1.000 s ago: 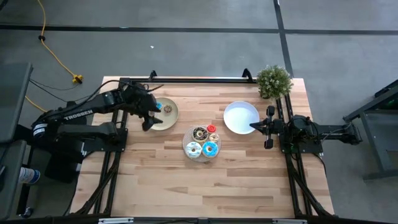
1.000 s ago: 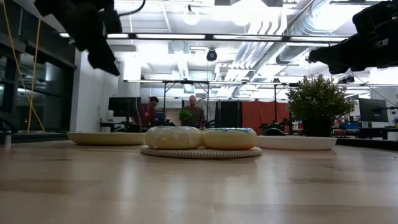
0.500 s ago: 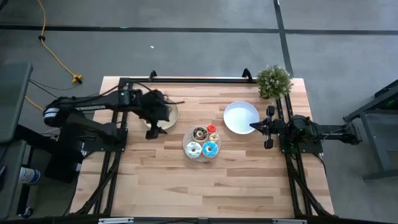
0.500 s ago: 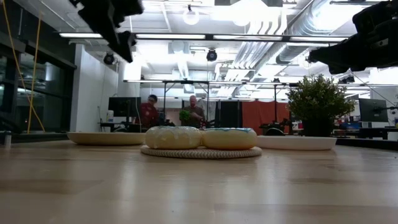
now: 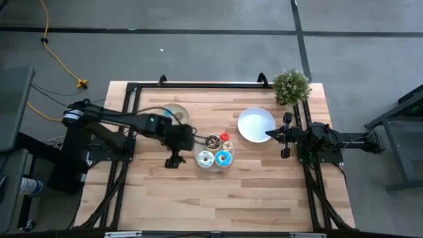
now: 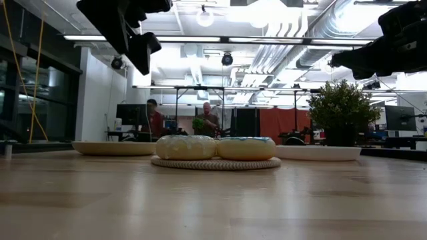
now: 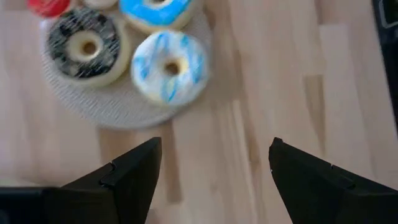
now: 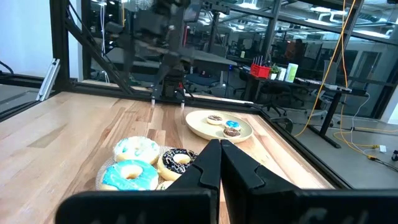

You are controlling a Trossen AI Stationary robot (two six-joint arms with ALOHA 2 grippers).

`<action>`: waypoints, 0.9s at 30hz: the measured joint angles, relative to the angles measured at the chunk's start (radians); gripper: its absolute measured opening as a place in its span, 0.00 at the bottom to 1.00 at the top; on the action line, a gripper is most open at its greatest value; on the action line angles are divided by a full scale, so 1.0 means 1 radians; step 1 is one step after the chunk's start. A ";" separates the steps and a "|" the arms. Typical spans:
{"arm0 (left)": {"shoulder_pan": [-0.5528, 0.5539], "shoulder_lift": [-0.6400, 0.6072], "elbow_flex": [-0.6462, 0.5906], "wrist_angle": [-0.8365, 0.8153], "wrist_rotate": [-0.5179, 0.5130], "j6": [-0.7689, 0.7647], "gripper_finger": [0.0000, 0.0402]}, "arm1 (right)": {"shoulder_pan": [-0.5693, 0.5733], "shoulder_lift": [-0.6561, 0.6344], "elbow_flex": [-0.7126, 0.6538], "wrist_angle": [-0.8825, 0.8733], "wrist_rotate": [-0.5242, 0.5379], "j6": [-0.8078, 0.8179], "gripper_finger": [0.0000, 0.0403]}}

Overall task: Pick & Place donuts
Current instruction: Put the large white donut on the white plate

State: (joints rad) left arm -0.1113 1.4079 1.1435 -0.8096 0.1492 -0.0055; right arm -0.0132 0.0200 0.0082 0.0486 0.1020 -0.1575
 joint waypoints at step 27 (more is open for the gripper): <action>-0.124 0.284 -0.001 0.306 -0.108 0.061 0.71 | 0.000 0.000 0.000 0.000 0.000 0.000 0.00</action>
State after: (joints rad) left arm -0.2352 1.6917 1.1423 -0.5033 0.0410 0.0558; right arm -0.0132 0.0200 0.0082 0.0483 0.1020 -0.1577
